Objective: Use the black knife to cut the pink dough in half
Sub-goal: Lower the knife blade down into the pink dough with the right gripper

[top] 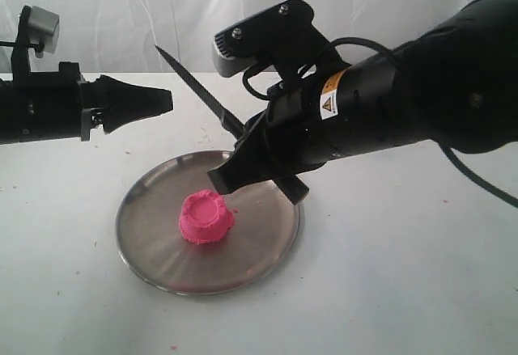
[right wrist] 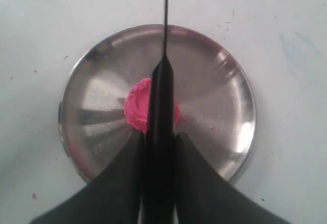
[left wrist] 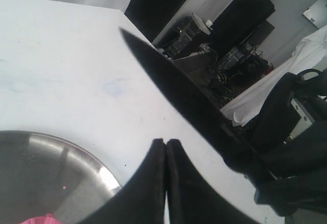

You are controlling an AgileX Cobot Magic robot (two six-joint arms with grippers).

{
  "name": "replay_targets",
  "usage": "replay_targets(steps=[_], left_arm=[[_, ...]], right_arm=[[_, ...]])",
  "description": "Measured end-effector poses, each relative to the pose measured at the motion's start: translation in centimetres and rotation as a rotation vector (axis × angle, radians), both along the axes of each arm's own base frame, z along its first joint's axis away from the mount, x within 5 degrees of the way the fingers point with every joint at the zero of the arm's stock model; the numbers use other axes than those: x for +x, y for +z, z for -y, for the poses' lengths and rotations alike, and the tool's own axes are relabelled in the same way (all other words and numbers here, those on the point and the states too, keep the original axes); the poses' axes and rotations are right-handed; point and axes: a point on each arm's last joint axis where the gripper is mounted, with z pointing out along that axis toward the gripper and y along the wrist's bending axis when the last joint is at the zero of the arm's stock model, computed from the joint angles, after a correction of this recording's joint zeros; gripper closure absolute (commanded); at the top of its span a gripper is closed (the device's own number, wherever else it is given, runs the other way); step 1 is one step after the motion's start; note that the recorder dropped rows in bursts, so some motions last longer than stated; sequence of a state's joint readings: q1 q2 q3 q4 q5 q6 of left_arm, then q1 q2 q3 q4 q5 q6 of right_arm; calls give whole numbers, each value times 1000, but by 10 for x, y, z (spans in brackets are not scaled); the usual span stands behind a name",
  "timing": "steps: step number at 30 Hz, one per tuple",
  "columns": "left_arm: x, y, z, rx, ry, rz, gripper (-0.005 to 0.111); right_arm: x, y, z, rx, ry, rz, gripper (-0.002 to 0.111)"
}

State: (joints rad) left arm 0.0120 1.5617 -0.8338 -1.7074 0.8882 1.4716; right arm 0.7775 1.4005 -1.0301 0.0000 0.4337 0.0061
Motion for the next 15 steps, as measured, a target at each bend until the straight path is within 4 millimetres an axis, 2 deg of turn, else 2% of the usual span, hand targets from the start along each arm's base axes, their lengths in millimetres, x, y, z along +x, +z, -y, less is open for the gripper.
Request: replay_targets(steps=[7, 15], left_arm=[[-4, -6, 1, 62, -40, -33, 107], [4, -10, -5, 100, 61, -45, 107]], right_arm=[[2, -7, 6, -89, -36, -21, 108], [17, -59, -8, -243, -24, -146, 108]])
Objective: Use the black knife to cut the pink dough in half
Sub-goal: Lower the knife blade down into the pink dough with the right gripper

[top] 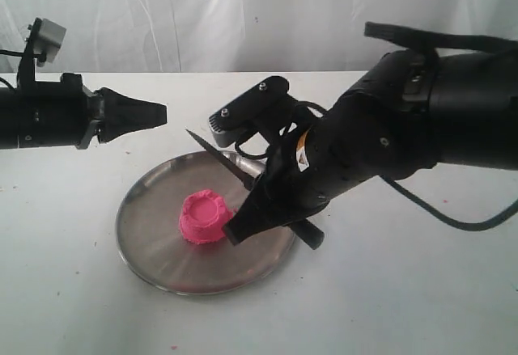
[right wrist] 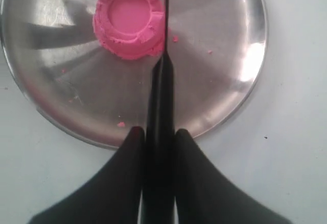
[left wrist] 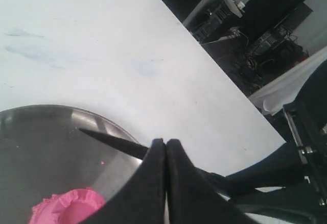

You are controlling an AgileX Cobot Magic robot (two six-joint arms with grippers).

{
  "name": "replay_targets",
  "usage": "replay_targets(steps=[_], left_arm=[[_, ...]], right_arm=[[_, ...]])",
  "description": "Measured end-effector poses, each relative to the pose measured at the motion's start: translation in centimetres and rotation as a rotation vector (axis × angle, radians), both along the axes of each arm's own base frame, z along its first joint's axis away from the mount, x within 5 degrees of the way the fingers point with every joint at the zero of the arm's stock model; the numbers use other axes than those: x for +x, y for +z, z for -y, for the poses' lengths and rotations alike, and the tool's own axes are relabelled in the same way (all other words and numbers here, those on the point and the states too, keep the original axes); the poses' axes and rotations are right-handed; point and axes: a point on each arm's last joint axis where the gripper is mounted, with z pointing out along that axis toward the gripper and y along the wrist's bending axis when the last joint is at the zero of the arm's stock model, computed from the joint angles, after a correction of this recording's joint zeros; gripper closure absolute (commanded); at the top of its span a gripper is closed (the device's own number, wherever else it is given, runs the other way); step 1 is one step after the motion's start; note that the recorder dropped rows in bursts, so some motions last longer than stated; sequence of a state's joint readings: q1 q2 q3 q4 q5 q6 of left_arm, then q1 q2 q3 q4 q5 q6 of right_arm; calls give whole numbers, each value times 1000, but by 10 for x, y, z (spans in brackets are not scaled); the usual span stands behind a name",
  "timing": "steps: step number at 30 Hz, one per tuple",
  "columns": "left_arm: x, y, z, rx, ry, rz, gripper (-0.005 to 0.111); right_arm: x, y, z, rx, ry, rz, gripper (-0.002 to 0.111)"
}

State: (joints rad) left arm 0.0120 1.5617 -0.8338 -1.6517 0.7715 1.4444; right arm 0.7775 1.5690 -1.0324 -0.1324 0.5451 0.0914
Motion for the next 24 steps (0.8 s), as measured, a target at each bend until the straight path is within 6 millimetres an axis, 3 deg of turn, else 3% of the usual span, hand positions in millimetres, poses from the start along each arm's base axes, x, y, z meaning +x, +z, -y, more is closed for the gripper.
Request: replay_targets(steps=[8, 24], left_arm=[[14, -28, 7, 52, 37, -33, 107], [20, -55, 9, 71, 14, -84, 107]], right_arm=[[2, -24, -12, 15, 41, -88, 108], [5, -30, -17, 27, 59, -74, 108]])
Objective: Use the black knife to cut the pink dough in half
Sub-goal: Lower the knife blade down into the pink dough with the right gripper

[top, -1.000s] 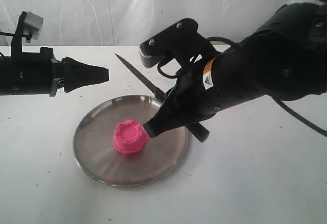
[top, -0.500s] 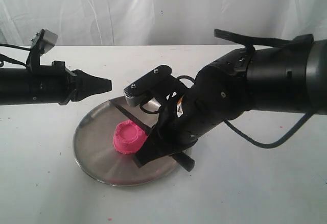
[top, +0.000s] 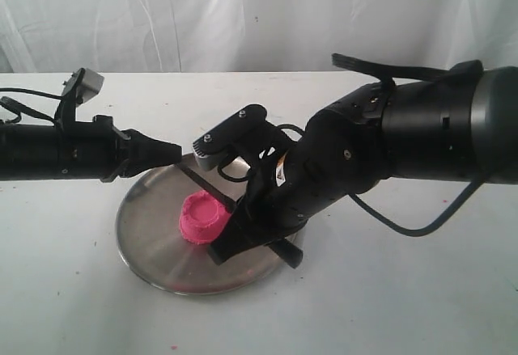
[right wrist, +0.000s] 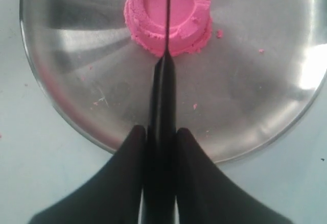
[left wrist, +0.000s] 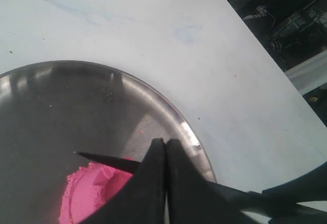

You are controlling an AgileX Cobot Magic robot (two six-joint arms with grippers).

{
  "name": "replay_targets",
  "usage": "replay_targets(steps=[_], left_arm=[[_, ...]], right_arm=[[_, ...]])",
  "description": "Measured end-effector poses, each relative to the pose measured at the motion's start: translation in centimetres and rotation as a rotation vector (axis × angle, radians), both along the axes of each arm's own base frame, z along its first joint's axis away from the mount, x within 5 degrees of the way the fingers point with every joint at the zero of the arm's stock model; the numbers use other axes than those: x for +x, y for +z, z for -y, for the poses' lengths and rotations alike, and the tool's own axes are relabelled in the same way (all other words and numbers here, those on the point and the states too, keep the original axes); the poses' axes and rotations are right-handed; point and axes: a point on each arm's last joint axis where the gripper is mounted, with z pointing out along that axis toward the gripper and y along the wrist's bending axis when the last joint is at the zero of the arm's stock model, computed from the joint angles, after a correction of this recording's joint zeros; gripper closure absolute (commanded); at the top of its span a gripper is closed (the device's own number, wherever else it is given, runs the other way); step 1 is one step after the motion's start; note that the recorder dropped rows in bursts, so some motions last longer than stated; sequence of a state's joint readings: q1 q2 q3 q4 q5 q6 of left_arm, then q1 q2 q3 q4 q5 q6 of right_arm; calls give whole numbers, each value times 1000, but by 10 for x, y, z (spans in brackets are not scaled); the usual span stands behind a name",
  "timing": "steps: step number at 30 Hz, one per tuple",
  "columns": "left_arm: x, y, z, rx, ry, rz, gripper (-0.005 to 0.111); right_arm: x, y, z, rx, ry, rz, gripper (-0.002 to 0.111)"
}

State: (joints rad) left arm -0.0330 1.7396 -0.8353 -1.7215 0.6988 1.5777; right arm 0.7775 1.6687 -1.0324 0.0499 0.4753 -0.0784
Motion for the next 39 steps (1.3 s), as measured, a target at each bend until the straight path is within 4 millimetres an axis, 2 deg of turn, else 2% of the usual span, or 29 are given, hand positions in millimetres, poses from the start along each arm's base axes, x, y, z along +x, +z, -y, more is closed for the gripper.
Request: replay_targets(steps=[7, 9, 17, 32, 39], left_arm=[[0, 0, 1, -7, -13, 8, 107], [0, 0, 1, -7, -13, 8, 107], [0, 0, 1, 1, -18, 19, 107], [0, 0, 1, 6, -20, 24, 107], [0, 0, 1, 7, -21, 27, 107]], right_arm=[[2, -3, -2, -2, 9, 6, 108], [4, -14, -4, -17, 4, -20, 108], [9, -32, -10, -1, -22, -47, 108], [13, -47, -14, -2, -25, -43, 108], [15, -47, -16, 12, -25, -26, 108]])
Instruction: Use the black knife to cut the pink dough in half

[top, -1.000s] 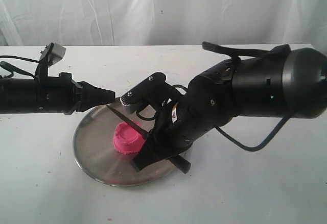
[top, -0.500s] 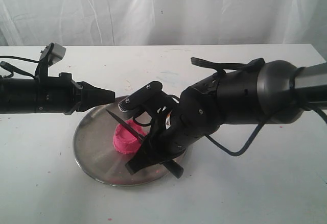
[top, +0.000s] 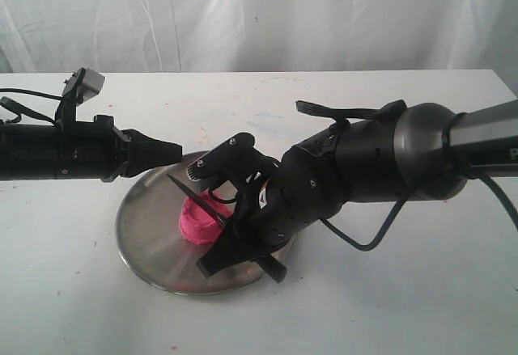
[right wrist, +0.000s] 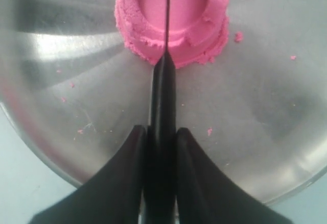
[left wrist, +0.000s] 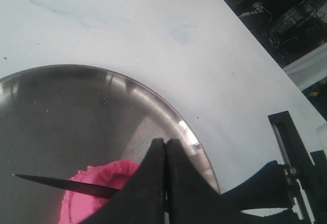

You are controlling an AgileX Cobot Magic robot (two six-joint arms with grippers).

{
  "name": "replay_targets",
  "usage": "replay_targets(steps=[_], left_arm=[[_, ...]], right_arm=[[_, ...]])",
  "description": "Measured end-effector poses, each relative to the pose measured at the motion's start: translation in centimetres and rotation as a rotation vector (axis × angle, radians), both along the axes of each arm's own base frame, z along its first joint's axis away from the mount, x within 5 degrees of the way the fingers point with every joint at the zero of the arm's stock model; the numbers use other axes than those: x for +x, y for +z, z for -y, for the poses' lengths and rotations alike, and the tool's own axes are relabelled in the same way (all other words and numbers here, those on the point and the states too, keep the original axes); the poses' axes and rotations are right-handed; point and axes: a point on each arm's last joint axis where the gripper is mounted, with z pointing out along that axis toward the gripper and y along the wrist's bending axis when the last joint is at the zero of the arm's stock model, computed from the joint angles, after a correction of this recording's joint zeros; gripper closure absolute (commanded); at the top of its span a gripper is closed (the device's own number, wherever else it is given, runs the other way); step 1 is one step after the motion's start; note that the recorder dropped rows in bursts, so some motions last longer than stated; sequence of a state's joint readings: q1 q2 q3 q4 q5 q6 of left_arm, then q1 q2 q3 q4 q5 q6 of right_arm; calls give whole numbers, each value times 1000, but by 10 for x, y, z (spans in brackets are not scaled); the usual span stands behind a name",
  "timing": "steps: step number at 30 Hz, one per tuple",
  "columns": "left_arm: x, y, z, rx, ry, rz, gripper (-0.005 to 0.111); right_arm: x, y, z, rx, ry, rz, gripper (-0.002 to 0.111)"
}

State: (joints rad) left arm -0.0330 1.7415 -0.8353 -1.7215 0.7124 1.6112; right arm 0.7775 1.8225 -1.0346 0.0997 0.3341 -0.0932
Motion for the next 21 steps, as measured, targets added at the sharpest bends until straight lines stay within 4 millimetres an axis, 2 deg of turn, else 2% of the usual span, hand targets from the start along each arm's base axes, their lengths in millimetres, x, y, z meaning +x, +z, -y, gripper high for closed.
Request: replay_targets(steps=[7, 17, 21], left_arm=[[0, 0, 0, 1, 1, 0, 107], [0, 0, 1, 1, -1, 0, 107], [0, -8, 5, 3, -15, -26, 107]], right_arm=[[0, 0, 0, 2, 0, 2, 108], [1, -10, -1, -13, -1, -12, 108], [2, -11, -1, -16, -1, -15, 108]])
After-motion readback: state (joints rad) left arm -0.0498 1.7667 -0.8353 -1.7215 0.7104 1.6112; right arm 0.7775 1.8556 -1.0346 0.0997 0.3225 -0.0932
